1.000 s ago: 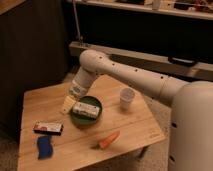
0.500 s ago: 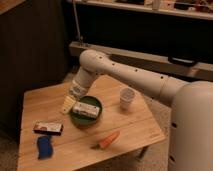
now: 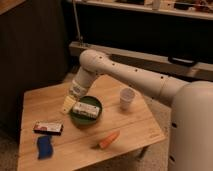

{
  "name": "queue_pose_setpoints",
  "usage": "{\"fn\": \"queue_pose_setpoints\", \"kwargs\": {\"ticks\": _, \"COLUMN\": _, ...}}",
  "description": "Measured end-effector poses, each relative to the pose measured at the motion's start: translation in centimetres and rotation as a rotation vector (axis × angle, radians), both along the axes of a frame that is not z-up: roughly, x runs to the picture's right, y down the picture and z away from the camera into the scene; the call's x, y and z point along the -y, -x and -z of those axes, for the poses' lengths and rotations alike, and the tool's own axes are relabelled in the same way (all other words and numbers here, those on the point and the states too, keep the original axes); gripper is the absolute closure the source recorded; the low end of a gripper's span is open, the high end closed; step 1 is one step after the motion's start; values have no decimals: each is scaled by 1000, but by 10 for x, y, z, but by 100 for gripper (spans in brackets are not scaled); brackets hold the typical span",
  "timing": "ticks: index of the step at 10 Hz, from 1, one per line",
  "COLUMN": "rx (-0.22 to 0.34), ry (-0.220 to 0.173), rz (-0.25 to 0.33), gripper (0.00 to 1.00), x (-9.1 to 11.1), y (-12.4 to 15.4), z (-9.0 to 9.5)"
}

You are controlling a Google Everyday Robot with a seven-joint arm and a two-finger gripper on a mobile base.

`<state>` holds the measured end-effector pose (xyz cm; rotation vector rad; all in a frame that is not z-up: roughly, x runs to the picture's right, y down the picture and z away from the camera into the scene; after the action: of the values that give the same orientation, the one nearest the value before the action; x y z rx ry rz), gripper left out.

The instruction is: Place the pepper in the ceramic cup

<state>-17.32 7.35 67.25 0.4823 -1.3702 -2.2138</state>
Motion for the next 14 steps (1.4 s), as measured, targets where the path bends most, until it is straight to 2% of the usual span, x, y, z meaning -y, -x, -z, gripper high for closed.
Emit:
{"fn": "queue_pose_setpoints", "kwargs": {"ticks": 12, "rx": 0, "ry": 0, "rz": 0, "gripper": 38, "x": 0, "y": 0, "z": 0}}
{"fn": "queue_pose_setpoints", "kwargs": {"ticks": 13, "rx": -4, "ry": -7, "rz": 3, "gripper": 38, "x": -1, "y": -1, "z": -1}}
{"fn": "queue_pose_setpoints", "kwargs": {"ticks": 14, "rx": -3, "ry": -56, "rz": 8, "gripper": 38, "x": -1, "y": -7, "z": -1}}
